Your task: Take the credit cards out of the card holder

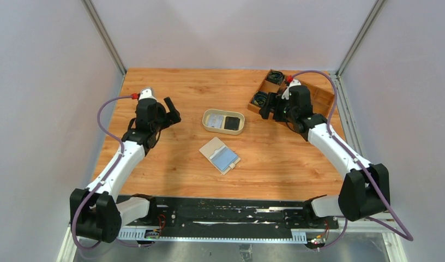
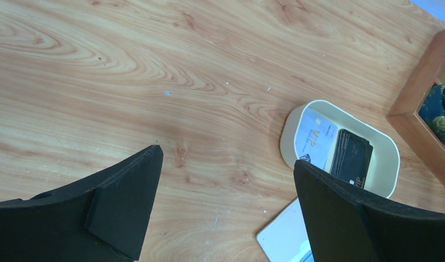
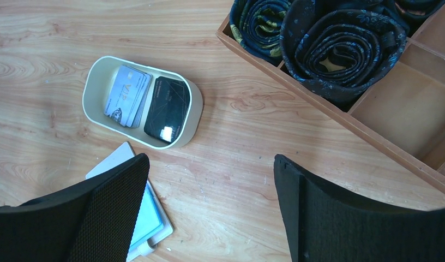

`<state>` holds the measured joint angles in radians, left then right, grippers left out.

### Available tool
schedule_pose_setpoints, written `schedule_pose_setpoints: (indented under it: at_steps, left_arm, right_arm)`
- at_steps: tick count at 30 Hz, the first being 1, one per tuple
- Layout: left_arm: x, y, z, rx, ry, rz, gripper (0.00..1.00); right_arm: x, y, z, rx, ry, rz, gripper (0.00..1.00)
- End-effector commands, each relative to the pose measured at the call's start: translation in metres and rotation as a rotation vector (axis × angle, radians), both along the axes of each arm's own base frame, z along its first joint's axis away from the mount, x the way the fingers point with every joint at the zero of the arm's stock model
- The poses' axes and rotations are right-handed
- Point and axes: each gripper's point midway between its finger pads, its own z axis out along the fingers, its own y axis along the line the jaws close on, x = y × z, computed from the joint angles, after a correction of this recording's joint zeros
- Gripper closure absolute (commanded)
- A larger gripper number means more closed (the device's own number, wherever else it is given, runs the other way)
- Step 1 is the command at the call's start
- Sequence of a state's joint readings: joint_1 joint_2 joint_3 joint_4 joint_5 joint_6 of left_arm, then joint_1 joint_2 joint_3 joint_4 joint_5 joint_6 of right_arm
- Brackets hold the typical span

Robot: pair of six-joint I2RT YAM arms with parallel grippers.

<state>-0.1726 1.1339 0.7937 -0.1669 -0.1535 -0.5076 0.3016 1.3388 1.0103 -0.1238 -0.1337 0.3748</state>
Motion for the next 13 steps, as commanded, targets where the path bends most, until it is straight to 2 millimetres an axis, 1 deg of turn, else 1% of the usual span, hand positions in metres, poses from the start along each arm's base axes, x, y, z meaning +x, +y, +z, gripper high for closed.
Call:
schedule_pose_setpoints:
  at_steps: [1, 5, 9, 13]
  left_arm:
    - [0.001, 0.005, 0.013, 0.005, -0.040, -0.005, 0.00]
    - [0.002, 0.006, 0.018, -0.005, -0.050, -0.005, 0.00]
    - [0.002, 0.007, 0.019, -0.006, -0.055, -0.003, 0.00]
    - [0.003, 0.007, 0.019, -0.007, -0.055, -0.005, 0.00]
  right_arm:
    - [0.001, 0.005, -0.003, 0.009, 0.008, -0.004, 0.12]
    - [-0.001, 0.006, -0.001, 0.006, 0.006, 0.009, 0.11]
    - [0.000, -0.001, -0.001, -0.035, -0.001, -0.006, 0.11]
    - [-0.001, 0.001, 0.008, -0.036, -0.026, 0.021, 0.11]
